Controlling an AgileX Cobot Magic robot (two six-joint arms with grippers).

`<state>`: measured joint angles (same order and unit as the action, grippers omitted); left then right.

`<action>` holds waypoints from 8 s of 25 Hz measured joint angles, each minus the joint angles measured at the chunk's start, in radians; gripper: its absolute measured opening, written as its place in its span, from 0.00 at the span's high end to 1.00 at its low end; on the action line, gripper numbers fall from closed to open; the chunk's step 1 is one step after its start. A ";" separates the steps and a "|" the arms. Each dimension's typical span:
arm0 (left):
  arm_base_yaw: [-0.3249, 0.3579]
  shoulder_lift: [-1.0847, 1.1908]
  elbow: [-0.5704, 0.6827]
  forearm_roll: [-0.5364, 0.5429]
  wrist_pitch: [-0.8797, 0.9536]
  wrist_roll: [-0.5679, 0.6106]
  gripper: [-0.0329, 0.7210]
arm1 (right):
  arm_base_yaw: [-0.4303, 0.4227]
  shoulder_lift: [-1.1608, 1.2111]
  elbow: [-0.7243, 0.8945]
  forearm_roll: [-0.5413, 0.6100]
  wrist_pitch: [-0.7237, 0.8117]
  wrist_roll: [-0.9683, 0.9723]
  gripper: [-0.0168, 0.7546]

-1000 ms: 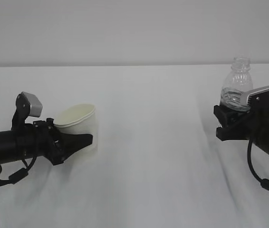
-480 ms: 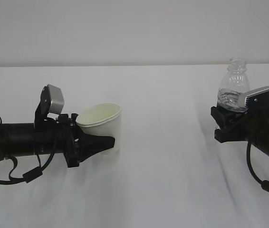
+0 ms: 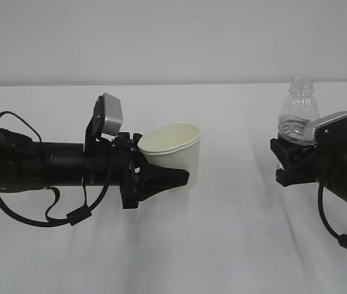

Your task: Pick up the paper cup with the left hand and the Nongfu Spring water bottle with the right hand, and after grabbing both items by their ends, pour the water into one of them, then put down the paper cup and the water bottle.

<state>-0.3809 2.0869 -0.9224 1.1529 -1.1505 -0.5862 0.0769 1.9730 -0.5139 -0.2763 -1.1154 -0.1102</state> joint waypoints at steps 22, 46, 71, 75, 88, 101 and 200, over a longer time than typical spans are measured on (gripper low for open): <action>-0.120 0.040 -0.099 0.051 0.106 -0.040 0.39 | 0.000 0.000 0.000 -0.010 0.000 -0.048 0.45; -0.153 0.094 -0.185 0.104 0.162 -0.103 0.39 | 0.000 -0.191 0.058 0.013 0.155 -0.262 0.45; -0.177 0.114 -0.205 0.080 0.149 -0.103 0.39 | 0.000 -0.380 0.112 0.013 0.359 -0.442 0.45; -0.178 0.135 -0.205 0.073 0.147 -0.103 0.39 | 0.000 -0.386 0.112 0.012 0.378 -0.475 0.45; -0.178 0.135 -0.286 0.094 0.147 -0.103 0.39 | 0.000 -0.390 0.112 -0.001 0.399 -0.589 0.45; -0.192 0.135 -0.286 0.121 0.143 -0.116 0.39 | 0.000 -0.390 0.112 0.005 0.400 -0.735 0.45; -0.213 0.177 -0.338 0.181 0.118 -0.171 0.39 | 0.000 -0.390 0.084 0.009 0.354 -1.200 0.46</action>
<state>-0.5935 2.2642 -1.2602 1.3339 -1.0324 -0.7572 0.0769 1.5830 -0.4297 -0.2670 -0.7610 -1.3100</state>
